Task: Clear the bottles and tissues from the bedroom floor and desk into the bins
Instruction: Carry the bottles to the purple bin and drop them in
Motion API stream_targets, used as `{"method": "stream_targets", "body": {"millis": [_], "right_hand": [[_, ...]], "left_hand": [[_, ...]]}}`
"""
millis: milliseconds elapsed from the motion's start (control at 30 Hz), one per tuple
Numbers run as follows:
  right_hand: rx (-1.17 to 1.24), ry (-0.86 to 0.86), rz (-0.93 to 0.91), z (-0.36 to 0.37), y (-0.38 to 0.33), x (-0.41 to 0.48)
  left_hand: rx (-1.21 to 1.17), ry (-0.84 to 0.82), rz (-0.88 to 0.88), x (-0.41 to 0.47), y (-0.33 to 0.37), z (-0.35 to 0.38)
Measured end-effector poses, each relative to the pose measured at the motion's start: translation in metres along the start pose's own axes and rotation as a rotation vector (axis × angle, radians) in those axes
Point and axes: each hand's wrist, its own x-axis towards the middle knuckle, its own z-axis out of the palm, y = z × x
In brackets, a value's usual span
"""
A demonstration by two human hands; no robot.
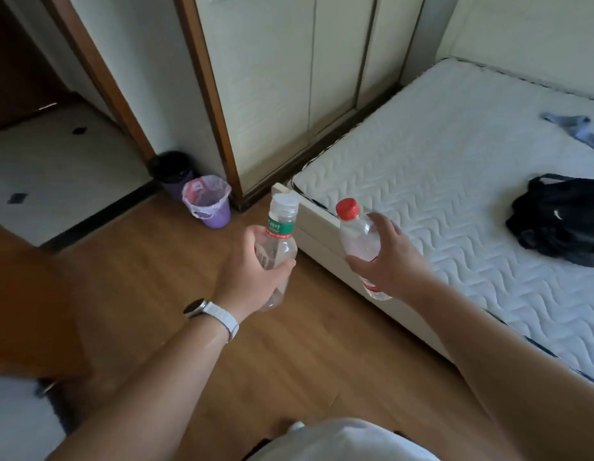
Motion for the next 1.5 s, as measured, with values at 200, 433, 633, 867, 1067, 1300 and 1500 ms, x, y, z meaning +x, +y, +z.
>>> {"method": "stream_targets", "body": {"millis": [200,433,633,867,1067,1300,1500], "right_hand": [[-0.025,-0.082,-0.113,0.034,-0.040,0.052],[-0.008,-0.181,-0.208,0.076,-0.061,0.133],[0.049,-0.230,-0.294,0.101,-0.078,0.236],[0.146,-0.230,-0.372,0.100,-0.097,0.352],[0.198,-0.294,-0.402,0.111,-0.122,0.404],[0.186,-0.369,-0.422,0.147,-0.179,0.436],[0.143,-0.365,-0.394,0.199,-0.235,0.464]], "left_hand": [[-0.046,0.091,-0.113,0.020,-0.038,-0.030],[-0.079,0.183,-0.218,0.071,-0.068,-0.043],[-0.013,0.279,-0.311,0.150,-0.064,-0.049],[-0.054,0.373,-0.369,0.253,-0.047,-0.051],[-0.122,0.434,-0.369,0.297,-0.044,-0.058],[-0.104,0.526,-0.418,0.325,-0.092,-0.103],[-0.169,0.485,-0.438,0.364,-0.155,-0.155]]}}
